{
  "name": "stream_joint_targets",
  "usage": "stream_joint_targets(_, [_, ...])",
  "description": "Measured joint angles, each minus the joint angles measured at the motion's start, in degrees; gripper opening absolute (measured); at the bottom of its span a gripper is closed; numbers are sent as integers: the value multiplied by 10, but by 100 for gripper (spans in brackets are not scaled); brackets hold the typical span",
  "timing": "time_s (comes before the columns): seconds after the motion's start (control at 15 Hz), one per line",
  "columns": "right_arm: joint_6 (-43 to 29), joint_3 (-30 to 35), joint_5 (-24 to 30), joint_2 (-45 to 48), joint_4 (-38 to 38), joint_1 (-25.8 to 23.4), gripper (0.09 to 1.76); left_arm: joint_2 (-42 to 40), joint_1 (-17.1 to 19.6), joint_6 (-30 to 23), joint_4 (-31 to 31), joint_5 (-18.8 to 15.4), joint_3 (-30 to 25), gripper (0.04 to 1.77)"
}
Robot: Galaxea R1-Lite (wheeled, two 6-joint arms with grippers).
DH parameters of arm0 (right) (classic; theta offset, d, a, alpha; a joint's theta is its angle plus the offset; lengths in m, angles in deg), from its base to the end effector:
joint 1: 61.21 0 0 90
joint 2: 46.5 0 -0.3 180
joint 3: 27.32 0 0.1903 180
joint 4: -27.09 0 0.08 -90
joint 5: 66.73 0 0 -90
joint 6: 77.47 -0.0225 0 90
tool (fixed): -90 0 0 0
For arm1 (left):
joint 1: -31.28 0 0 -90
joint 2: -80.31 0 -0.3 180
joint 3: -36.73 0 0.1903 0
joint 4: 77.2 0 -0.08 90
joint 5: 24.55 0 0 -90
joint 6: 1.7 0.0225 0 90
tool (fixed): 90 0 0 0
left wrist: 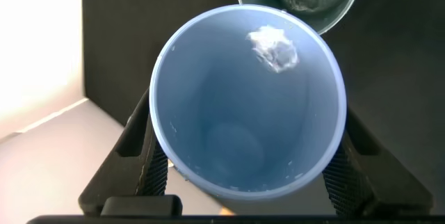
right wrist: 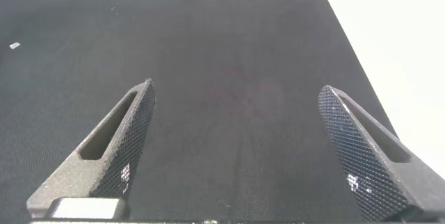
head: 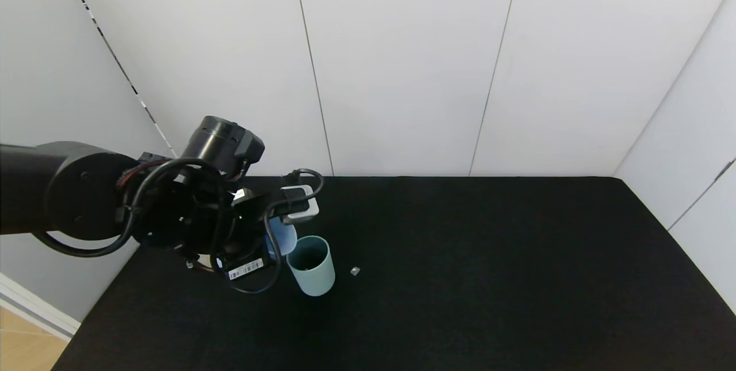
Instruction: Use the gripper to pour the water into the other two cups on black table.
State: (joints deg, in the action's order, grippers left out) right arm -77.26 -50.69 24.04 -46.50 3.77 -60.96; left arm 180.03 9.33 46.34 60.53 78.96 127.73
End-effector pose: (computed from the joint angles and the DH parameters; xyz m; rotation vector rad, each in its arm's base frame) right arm -0.0228 0.0002 0.0756 -0.0037 -0.0009 0.0178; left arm 0.2829 -0.1083 0.1877 1.0549 0.7539 -0.4938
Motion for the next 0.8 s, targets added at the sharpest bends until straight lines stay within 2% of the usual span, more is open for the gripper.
stream_joint_targets(0.13, [0,0,0,0,0,0,171,-15,10,-44,0,-30,-5,123])
stream_joint_targets(0.33, [0,0,0,0,0,0,171,-40,45,-58,-2,-54,-10,123])
stream_joint_targets(0.8, [0,0,0,0,0,0,171,-83,210,-2,-4,-71,-14,123])
